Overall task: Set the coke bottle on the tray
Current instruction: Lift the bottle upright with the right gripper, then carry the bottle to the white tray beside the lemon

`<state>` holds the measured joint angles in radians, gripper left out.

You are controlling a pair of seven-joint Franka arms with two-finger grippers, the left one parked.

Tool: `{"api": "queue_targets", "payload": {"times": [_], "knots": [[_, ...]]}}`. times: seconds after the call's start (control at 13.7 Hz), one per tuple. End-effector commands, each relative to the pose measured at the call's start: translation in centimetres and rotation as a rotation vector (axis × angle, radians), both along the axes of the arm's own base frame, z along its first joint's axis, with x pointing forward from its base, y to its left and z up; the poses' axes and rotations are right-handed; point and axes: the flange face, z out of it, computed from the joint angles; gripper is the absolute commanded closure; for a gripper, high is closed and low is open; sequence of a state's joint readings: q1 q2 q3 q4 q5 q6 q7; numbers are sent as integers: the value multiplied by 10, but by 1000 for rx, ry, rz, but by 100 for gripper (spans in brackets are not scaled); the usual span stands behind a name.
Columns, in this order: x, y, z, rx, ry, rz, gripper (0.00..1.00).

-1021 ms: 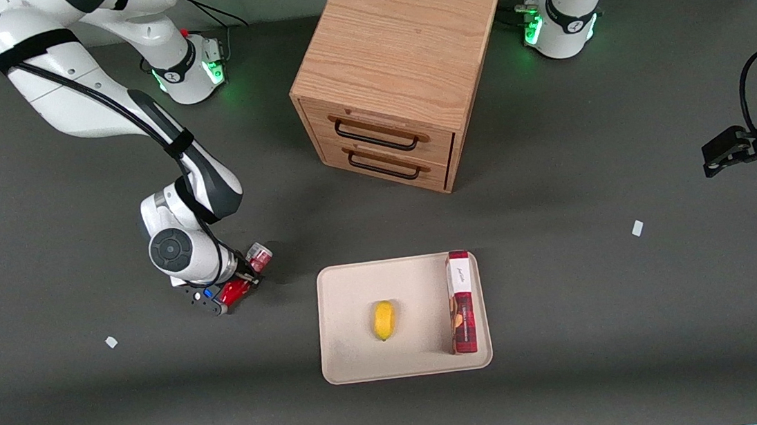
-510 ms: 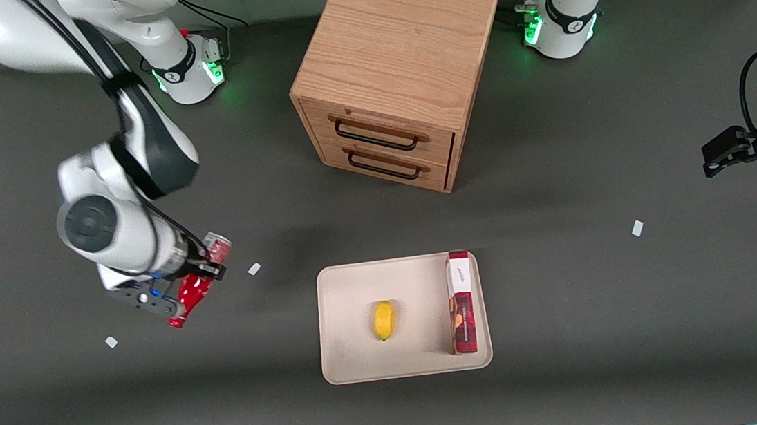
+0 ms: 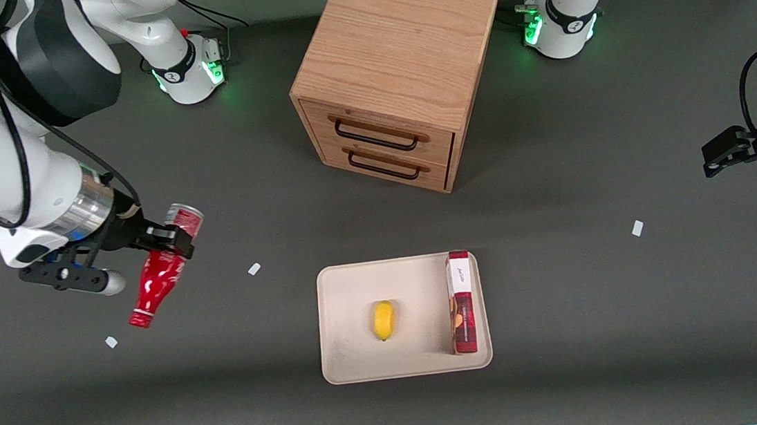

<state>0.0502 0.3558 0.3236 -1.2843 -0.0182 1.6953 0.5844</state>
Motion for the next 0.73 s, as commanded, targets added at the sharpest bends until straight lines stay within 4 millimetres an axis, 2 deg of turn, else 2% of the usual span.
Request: {"api": "queue_targets", "payload": {"times": [0.0, 0.15, 0.36, 0.51, 0.58, 0.66], "knots": [[45, 42, -45, 115, 27, 59, 100], [62, 65, -91, 162, 10, 67, 100], [84, 88, -190, 206, 20, 48, 100], [91, 97, -252, 229, 28, 16, 100], [89, 108, -273, 227, 22, 21, 100], [89, 109, -296, 209, 20, 2, 100]]}}
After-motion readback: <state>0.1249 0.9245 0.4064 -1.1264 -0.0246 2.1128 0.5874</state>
